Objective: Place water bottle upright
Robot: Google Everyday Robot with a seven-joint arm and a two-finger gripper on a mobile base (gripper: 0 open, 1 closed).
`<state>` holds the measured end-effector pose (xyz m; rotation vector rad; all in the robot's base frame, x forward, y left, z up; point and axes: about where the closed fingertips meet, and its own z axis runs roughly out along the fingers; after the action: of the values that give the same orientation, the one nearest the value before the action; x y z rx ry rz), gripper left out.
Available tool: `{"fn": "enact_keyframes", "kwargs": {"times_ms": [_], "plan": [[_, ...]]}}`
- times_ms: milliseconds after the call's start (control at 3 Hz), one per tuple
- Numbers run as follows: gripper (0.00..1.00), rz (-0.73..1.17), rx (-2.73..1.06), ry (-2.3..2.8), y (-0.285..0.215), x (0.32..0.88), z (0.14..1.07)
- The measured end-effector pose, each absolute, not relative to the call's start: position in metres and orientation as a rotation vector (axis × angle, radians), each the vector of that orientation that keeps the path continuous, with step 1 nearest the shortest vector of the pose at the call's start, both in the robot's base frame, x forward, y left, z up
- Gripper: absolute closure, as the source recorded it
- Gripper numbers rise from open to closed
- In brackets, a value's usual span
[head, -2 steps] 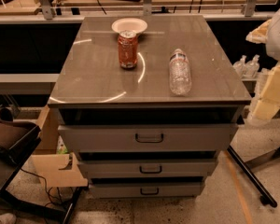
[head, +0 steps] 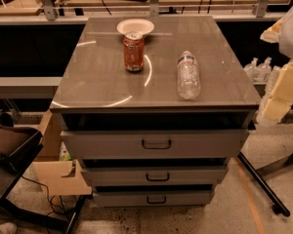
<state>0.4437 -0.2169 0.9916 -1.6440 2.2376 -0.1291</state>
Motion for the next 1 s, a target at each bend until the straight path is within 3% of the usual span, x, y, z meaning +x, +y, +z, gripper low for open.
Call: {"fn": "enact_keyframes", "kwargs": {"times_ms": [1000], "plan": [[0.00,-0.083,-0.935,2.639,-0.277,0.533,1.007]]}}
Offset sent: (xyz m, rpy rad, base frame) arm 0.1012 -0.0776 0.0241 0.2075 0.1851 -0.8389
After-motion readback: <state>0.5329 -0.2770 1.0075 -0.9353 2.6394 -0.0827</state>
